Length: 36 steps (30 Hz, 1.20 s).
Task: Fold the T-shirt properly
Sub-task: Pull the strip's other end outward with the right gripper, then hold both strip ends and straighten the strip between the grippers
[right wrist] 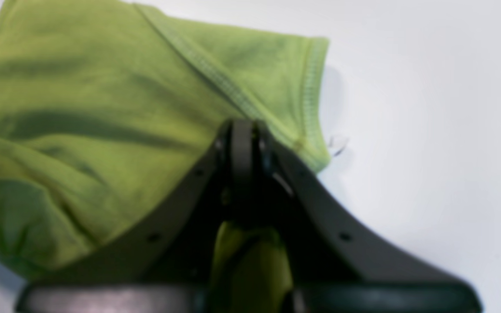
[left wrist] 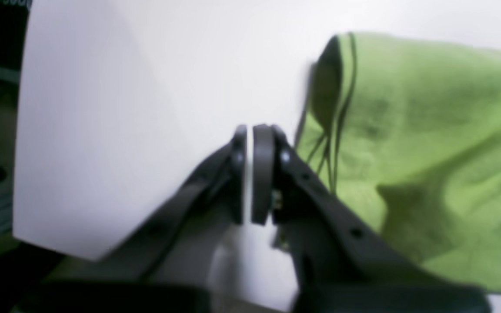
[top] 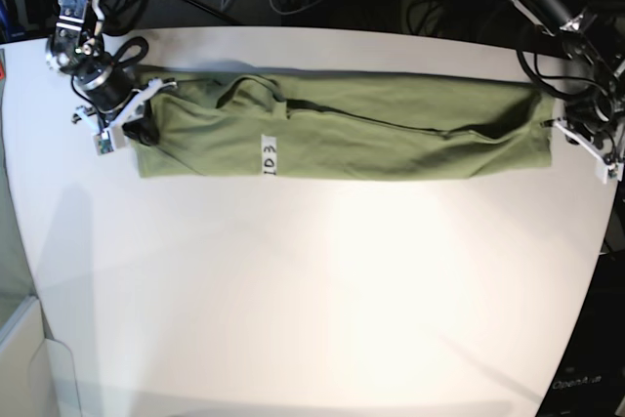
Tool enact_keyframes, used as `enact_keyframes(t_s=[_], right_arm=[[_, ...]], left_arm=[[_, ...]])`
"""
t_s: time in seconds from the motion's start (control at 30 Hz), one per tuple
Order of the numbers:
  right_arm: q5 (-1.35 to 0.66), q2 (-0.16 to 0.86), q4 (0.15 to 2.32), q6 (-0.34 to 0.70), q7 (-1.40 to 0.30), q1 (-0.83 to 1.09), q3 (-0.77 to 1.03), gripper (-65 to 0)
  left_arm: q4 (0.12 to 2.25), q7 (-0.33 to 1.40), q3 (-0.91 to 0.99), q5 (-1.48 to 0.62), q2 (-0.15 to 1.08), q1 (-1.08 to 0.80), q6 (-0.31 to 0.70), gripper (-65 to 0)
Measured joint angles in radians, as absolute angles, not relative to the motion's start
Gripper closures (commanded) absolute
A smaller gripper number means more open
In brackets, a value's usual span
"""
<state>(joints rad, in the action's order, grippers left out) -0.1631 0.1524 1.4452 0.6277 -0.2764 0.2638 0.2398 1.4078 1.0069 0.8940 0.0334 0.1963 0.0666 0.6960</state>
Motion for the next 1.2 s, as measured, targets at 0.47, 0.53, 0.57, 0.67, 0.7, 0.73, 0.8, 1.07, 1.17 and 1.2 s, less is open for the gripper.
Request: enact_keyframes(t_s=[0.47,0.53,0.57,0.67,0.7,0.73,0.8,1.07,1.17,1.2], right_arm=[[-0.163,0.152,1.445,0.628,-0.276,0.264,0.238,-0.6],[-0.163,0.152,1.446,0.628,-0.276,0.264,0.238,-0.6],[-0.163,0.152,1.446,0.628,-0.276,0.264,0.238,-0.6],[-0.163,0.152,1.446,0.628,-0.276,0.264,0.238,-0.6],[-0.163,0.152,1.446,0.628,-0.276,0.264,0.238,-0.6],[-0.163,0.152,1.446,0.628,-0.276,0.264,0.238,-0.6],[-0.163,0.152,1.446,0.628,-0.276,0.265,0.238,-0.6],[-0.163,0.152,1.446,0.628,-0.273,0.266,0.238,-0.6],[-0.163,0.152,1.446,0.628,-0.273,0.266,0.238,-0.6],[-0.163,0.152,1.446,0.628,-0.273,0.266,0.238,-0.6]], left_arm=[[1.493,1.146,0.895,-0.096,0.192,0.028,0.696,-41.5],[1.493,1.145,0.895,-0.096,0.187,0.028,0.696,-41.5],[1.493,1.145,0.894,-0.102,0.188,0.029,0.696,-41.5],[1.472,1.14,0.894,-0.101,0.181,0.033,0.696,-41.7],[1.452,1.141,0.894,-0.102,0.178,0.033,0.696,-41.7],[1.43,1.142,0.894,-0.101,0.174,0.033,0.696,-41.7],[1.398,1.126,0.894,-0.1,0.173,0.033,0.696,-41.7],[1.337,1.084,0.901,-0.117,0.186,0.055,0.696,-41.9],[1.328,1.089,0.901,-0.118,0.186,0.056,0.696,-41.9],[1.317,1.085,0.901,-0.124,0.189,0.056,0.696,-41.9]])
